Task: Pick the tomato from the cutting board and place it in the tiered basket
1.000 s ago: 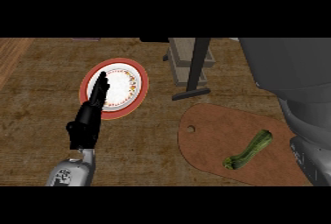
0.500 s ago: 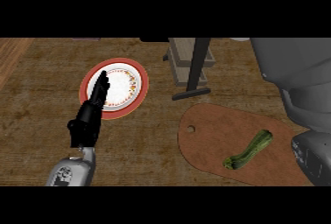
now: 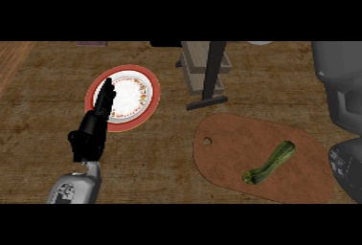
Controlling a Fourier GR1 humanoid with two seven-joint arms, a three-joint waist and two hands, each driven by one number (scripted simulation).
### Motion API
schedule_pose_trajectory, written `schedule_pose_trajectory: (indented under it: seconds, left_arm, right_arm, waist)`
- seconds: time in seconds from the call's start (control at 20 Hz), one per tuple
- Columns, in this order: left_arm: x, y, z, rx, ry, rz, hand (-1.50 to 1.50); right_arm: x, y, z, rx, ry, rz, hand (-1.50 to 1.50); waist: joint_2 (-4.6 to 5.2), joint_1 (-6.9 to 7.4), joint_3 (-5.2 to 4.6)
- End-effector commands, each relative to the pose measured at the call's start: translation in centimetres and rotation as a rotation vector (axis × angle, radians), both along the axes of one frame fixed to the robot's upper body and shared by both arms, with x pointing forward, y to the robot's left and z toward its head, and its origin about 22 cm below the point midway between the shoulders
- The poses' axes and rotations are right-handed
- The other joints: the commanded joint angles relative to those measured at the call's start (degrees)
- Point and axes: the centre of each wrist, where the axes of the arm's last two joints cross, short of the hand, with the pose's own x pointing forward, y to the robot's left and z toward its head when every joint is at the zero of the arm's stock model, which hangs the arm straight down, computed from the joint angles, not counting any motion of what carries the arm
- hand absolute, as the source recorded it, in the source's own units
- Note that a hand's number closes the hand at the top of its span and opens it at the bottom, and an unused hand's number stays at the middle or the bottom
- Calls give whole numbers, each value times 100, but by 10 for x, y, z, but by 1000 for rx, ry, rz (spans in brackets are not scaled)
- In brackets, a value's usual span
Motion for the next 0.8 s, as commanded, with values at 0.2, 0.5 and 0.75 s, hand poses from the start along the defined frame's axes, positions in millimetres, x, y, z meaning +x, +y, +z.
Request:
schedule_pose_trajectory:
  seconds: [0.2, 0.5, 0.75]
  left_arm:
    - [3, 9, -4, 1, 14, 35, 0]
    - [-10, 16, 8, 2, 16, 59, 0]
    - [-13, 22, -6, -20, 29, 68, 0]
  right_arm:
    - [-18, -78, 18, 214, -53, -167, -150]
    - [-51, -176, -4, 326, -104, -177, -150]
    - [-104, -247, -14, 315, -125, -127, -150]
  waist:
    - [-82, -222, 9]
    - [-158, -370, 25]
    - [-150, -467, 20]
